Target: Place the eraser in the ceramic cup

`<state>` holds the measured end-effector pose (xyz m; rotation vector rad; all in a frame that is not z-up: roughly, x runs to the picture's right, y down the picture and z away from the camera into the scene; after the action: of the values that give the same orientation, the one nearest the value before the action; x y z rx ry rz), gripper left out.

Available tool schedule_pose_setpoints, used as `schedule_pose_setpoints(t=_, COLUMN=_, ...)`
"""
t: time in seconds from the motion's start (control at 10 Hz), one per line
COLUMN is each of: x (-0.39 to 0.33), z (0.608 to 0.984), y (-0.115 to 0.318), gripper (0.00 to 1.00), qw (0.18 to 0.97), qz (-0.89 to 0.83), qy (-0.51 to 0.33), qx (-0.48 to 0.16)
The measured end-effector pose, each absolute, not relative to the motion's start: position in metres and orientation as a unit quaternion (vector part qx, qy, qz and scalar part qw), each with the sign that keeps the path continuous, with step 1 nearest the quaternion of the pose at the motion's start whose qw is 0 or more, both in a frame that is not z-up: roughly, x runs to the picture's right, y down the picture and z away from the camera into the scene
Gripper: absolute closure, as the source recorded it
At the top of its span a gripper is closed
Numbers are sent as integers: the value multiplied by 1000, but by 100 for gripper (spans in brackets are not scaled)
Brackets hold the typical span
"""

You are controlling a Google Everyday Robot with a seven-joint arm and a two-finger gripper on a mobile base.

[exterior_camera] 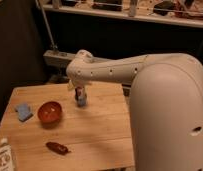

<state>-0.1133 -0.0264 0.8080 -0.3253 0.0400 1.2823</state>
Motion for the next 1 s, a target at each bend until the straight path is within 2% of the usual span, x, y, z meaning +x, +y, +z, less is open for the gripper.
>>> schedule_pose_setpoints(t=0.4, x=-111, z=793, y=-35, gripper=20, qw=777, qz=610, qy=17, qx=-154)
schedule_pose_setpoints(t=0.9, x=-122, z=741, y=-77, gripper=20, qw=756, qz=636, qy=-34, qx=-149)
schedule_pose_setpoints(t=1.0, x=-121, z=743, y=-76, gripper=20, qw=757, qz=636, qy=-32, qx=-150)
